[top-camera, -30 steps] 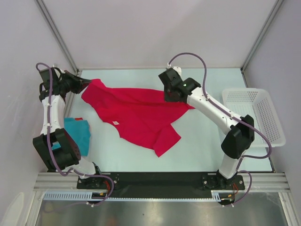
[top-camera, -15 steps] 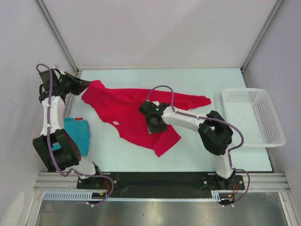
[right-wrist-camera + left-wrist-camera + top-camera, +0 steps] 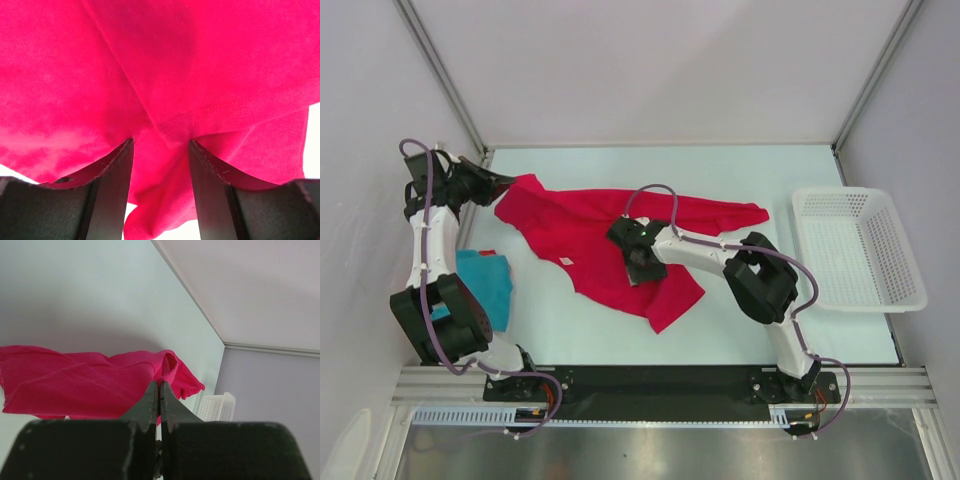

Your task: Fold and stack the t-shirts

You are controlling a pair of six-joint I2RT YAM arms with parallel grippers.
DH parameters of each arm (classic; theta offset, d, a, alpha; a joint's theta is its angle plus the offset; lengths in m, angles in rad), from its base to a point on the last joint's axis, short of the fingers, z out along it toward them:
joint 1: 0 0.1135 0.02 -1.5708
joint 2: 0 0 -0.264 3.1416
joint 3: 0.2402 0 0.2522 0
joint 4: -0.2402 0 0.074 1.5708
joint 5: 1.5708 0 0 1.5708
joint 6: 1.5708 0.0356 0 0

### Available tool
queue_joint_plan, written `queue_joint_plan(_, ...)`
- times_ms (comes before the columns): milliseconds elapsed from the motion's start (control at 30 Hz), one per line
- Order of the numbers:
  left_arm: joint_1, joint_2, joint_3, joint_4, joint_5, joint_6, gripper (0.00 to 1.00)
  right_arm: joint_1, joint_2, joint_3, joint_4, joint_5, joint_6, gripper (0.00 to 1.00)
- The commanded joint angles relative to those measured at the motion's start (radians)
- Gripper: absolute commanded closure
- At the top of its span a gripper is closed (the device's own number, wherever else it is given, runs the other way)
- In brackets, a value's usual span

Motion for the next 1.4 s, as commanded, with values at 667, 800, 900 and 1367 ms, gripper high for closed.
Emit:
queue_joint_plan(667, 0.022, -0.013, -0.014, 0.036, 0.022, 0.036, 1.00, -0.062, 0.034, 0.074, -0.014, 0.080, -0.057, 0.64)
queue_joint_plan(800, 0.022, -0.013, -0.015, 0.036, 0.019, 0.036, 1.00, -0.060, 0.034, 0.062, -0.004, 0.069, -0.058, 0.71)
queue_joint_plan(900, 0.022, -0.009, -0.018, 0.039, 0.021, 0.036, 1.00, -0.060, 0.033, 0.053, 0.001, 0.061, -0.058, 0.75)
queue_joint_plan(1367, 0.023, -0.002, 0.012, 0.038, 0.032, 0.023, 1.00, -0.094, -0.096, 0.024, -0.005, 0.098, -0.075, 1.00)
